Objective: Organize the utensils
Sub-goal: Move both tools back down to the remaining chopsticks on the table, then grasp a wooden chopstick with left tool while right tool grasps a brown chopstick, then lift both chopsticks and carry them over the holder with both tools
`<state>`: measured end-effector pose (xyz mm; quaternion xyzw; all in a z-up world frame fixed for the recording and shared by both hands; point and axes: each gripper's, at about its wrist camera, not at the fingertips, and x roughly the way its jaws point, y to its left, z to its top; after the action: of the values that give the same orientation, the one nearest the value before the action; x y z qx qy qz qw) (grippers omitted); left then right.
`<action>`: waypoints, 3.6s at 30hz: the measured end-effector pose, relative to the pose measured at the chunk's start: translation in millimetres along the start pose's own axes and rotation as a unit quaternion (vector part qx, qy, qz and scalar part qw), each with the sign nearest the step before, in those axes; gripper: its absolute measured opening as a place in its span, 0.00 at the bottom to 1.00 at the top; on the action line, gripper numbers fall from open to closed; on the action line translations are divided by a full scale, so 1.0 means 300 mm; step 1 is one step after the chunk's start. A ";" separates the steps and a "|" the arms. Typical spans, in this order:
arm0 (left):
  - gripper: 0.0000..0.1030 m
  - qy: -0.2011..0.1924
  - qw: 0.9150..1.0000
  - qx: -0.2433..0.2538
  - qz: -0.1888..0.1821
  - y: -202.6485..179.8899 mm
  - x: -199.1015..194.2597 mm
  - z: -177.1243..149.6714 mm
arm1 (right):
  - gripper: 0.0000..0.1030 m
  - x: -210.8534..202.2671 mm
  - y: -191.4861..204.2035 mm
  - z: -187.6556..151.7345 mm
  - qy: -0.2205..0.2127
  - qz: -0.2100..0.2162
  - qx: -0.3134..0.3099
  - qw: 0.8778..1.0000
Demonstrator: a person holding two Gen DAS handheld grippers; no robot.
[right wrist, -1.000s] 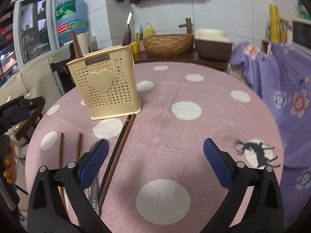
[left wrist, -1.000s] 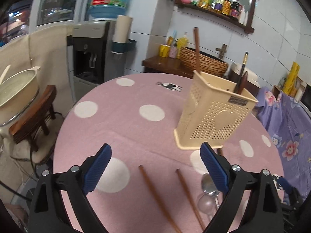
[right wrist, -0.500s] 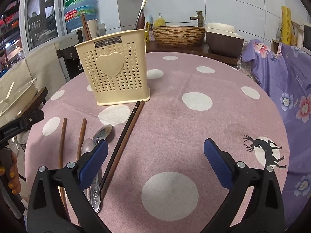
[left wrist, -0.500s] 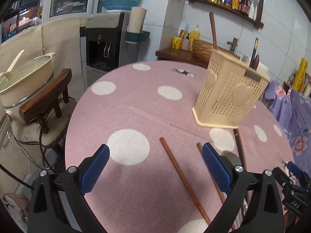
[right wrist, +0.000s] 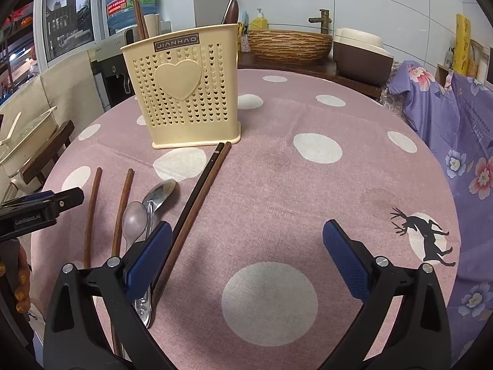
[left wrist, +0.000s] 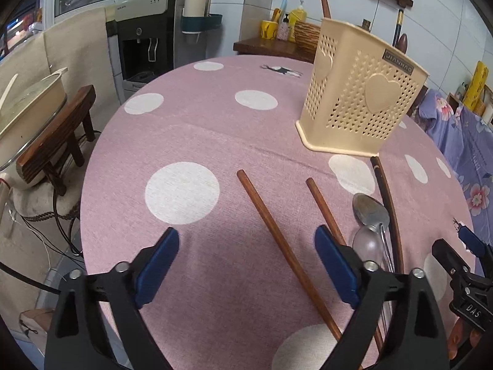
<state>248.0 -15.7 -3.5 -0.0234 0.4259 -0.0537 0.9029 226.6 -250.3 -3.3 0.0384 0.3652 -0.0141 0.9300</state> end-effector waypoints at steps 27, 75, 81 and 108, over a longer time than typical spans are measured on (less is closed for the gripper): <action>0.49 0.013 1.000 0.024 -0.004 -0.043 0.065 0.008 | 0.58 0.157 -0.040 0.071 0.077 -0.006 0.020 0.997; 0.08 0.030 0.998 0.009 -0.053 -0.079 0.156 0.130 | 0.09 0.332 -0.060 0.242 0.087 0.028 0.094 0.991; 0.08 -0.005 0.996 -0.012 -0.084 -0.067 0.071 0.157 | 0.08 0.232 -0.090 0.267 0.048 0.073 0.113 0.990; 0.07 -0.125 0.974 -0.010 -0.188 0.005 -0.336 0.281 | 0.07 -0.275 -0.092 0.371 -0.090 0.204 0.022 0.975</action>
<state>249.5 -2.8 127.3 -0.1181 0.2979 -0.2150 0.9226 240.1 -287.1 132.3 0.1311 0.2640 0.1642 0.9414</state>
